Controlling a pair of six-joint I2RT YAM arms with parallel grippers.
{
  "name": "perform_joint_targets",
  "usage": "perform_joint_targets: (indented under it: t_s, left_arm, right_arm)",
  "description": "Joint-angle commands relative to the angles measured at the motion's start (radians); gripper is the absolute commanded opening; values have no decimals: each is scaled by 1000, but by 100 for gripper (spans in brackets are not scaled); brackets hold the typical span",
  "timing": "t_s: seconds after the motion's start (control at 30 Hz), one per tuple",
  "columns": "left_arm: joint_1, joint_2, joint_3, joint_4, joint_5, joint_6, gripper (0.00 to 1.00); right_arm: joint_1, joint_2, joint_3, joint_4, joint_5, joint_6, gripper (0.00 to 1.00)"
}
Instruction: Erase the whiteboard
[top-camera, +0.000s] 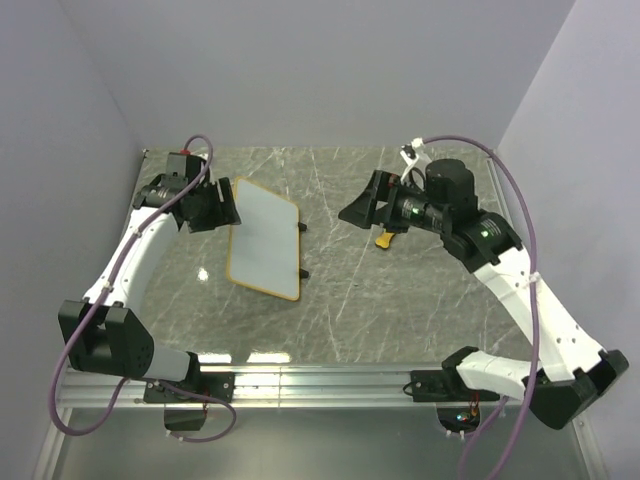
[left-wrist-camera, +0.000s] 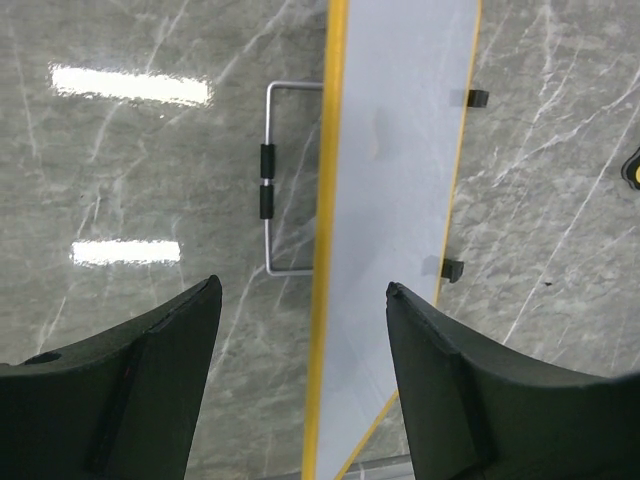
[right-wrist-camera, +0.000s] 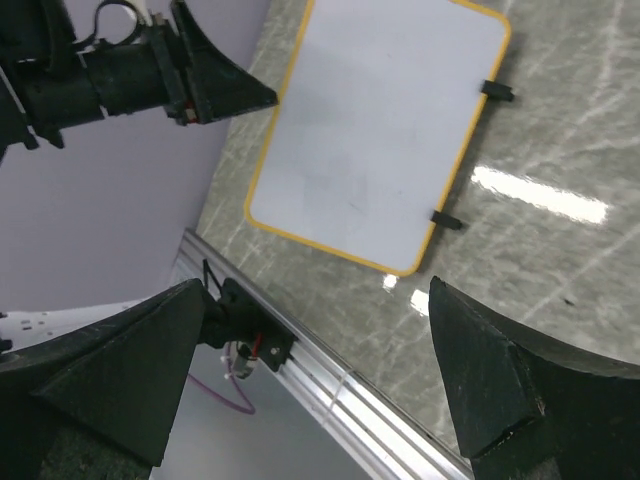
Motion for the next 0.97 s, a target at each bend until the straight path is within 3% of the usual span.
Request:
perform_joint_targets:
  t_s: [0.0, 0.47, 0.93]
  left_arm:
    - [19, -59, -15, 6, -32, 24, 72]
    - [79, -214, -125, 40, -110, 25, 70]
    - [90, -274, -173, 42, -110, 19, 69]
  right_arm:
    - [-3, -81, -46, -33, 47, -42, 100]
    - [-5, -212, -190, 29, 150, 1, 100]
    - [-5, -195, -193, 46, 196, 20, 100]
